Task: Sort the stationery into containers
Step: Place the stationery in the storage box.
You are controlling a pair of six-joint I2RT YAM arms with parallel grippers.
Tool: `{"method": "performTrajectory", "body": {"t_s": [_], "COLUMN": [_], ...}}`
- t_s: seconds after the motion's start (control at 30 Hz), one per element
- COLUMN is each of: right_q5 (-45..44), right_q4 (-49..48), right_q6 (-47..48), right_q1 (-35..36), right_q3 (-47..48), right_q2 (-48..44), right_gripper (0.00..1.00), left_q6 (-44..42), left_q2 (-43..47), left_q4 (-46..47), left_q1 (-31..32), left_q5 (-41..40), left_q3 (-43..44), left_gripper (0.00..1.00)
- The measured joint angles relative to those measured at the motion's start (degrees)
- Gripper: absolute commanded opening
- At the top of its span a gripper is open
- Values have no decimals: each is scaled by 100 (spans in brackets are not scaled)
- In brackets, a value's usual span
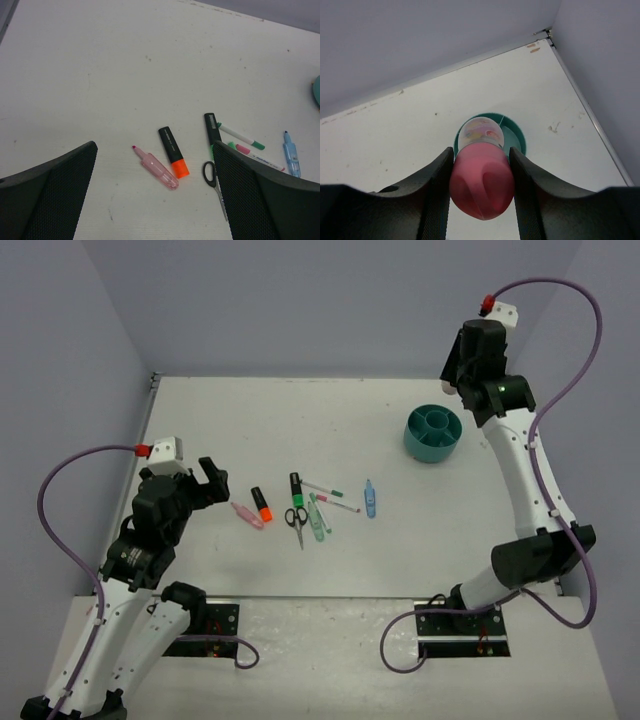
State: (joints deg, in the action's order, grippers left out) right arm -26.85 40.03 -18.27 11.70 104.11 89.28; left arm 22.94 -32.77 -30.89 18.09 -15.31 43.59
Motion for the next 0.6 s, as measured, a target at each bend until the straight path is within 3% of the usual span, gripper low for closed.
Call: {"method": "performTrajectory", "body": {"t_s": [0.33,0.6], "right_q5": [406,561], "right_q4": [-102,-183], "right_q6": [207,276], "right_q1": [-394,-424], "right_q3": [112,36], "right_q2": [1161,1344], "right_gripper": [0,0], "left_q6": [0,0], "left_q2": [0,7], "left_q4": [-2,-2], "left_q1": [0,0], "left_q5": [-7,-7], "left_q3": [0,0], "left_gripper": [100,100]}}
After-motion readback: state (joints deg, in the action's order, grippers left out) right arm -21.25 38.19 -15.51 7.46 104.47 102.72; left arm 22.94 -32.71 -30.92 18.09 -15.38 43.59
